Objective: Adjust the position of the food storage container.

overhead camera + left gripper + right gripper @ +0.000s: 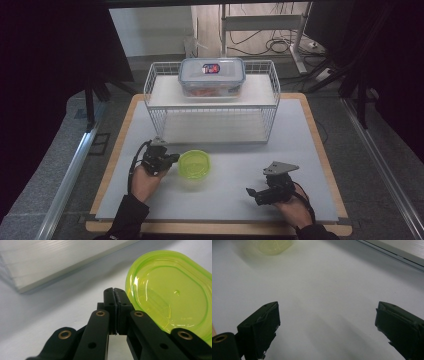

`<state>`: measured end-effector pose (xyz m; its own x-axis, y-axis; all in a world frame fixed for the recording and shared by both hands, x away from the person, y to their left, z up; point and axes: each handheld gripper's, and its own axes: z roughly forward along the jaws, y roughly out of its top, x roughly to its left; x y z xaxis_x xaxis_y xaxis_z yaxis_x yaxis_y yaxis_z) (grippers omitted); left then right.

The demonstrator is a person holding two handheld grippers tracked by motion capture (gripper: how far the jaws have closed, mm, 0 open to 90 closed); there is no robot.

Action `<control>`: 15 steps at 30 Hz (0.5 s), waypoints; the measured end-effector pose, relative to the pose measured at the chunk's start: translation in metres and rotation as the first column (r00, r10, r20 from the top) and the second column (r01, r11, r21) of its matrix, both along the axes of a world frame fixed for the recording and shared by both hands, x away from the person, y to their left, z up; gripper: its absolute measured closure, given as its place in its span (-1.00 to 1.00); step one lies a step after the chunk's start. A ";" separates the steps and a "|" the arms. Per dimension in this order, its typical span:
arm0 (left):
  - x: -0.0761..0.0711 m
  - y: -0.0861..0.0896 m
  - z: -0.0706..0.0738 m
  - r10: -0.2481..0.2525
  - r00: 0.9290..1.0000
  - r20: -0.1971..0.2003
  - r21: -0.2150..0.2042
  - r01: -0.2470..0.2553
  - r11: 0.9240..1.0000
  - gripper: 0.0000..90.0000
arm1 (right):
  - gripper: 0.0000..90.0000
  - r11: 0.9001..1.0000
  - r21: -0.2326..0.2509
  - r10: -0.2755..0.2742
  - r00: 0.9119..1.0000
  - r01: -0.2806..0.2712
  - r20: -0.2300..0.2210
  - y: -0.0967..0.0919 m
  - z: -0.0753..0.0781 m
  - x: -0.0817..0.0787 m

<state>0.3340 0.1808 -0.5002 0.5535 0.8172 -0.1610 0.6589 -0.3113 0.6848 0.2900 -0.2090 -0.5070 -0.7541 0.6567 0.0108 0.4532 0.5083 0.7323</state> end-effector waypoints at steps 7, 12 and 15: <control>-0.002 -0.017 0.001 -0.039 0.999 -0.001 -0.001 0.039 0.999 0.98 | -0.88 1.000 -0.001 -0.001 1.000 0.001 -0.002 0.000 0.000 0.000; -0.004 -0.031 0.002 -0.074 0.997 -0.007 -0.009 0.074 0.997 0.98 | -0.88 1.000 -0.002 -0.001 1.000 0.001 -0.003 0.000 0.000 0.000; -0.006 -0.042 0.001 -0.091 0.996 -0.004 -0.017 0.091 0.996 0.99 | -0.88 1.000 -0.002 -0.002 1.000 0.002 -0.005 0.000 0.000 0.000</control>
<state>0.3284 0.1390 -0.4989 0.6247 0.7605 -0.1772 0.6318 -0.3589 0.6871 0.2904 -0.2093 -0.5074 -0.7529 0.6580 0.0128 0.4574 0.5092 0.7290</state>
